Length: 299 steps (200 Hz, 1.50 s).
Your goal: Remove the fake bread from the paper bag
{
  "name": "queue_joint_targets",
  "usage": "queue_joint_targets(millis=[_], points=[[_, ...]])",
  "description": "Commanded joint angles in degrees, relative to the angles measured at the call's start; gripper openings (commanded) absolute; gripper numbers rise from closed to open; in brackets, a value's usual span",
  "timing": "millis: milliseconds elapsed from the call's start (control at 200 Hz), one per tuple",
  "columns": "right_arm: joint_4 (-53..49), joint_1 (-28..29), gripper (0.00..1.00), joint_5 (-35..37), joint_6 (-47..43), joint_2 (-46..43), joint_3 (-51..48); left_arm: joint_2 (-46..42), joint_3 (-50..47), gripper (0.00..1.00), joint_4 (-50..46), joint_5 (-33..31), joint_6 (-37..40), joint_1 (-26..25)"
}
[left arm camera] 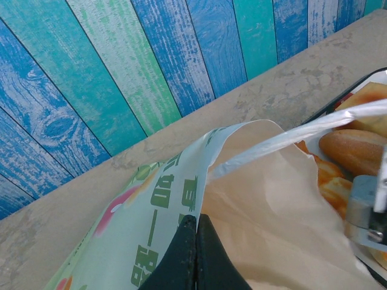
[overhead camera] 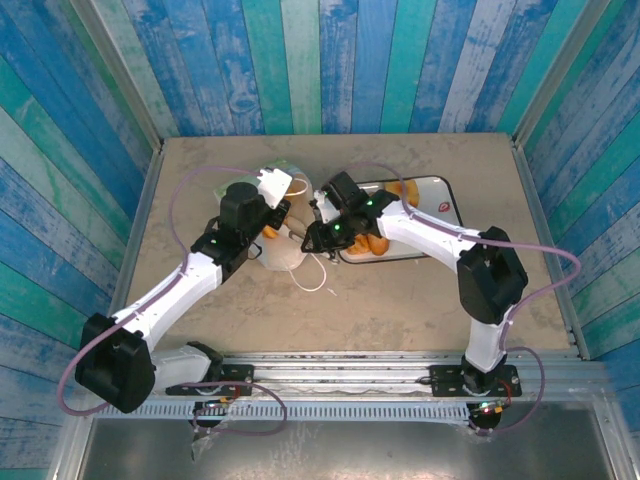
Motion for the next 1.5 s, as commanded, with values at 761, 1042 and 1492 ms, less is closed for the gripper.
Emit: queue_joint_targets(millis=[761, 1042, 1492], points=[[-0.06, 1.19, 0.22, 4.58, 1.82, -10.22, -4.47, -0.63, 1.21, 0.0, 4.91, -6.18, -2.54, 0.0], [-7.02, 1.33, 0.22, 9.79, 3.65, -18.85, -7.65, -0.13, 1.23, 0.0, 5.71, -7.65, -3.51, 0.0], [-18.18, 1.3, 0.22, 14.89, 5.75, -36.51, -12.11, 0.73, 1.46, 0.0, 5.62, -11.3, -4.66, 0.0]])
